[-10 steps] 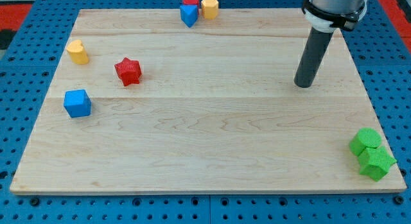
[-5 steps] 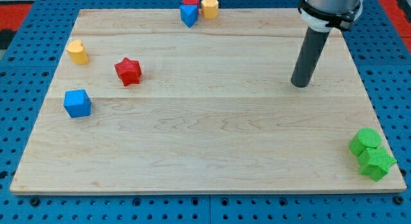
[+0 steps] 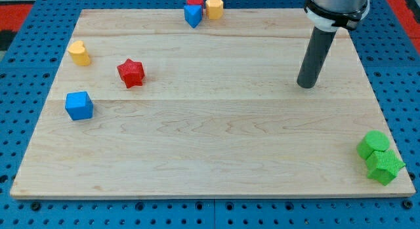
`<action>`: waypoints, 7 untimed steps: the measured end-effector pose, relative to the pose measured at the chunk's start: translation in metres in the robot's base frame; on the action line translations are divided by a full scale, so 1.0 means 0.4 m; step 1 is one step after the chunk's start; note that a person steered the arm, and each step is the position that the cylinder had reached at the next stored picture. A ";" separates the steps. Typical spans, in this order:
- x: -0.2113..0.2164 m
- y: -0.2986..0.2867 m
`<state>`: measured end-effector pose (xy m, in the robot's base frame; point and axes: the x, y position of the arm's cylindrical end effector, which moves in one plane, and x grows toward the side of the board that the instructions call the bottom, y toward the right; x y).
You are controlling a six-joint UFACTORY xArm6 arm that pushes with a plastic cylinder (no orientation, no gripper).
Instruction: Point your arm towards the blue triangle
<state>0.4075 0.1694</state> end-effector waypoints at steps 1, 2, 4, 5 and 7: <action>-0.005 -0.003; -0.011 -0.009; -0.021 -0.051; -0.021 -0.121; -0.060 -0.276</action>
<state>0.3836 0.0589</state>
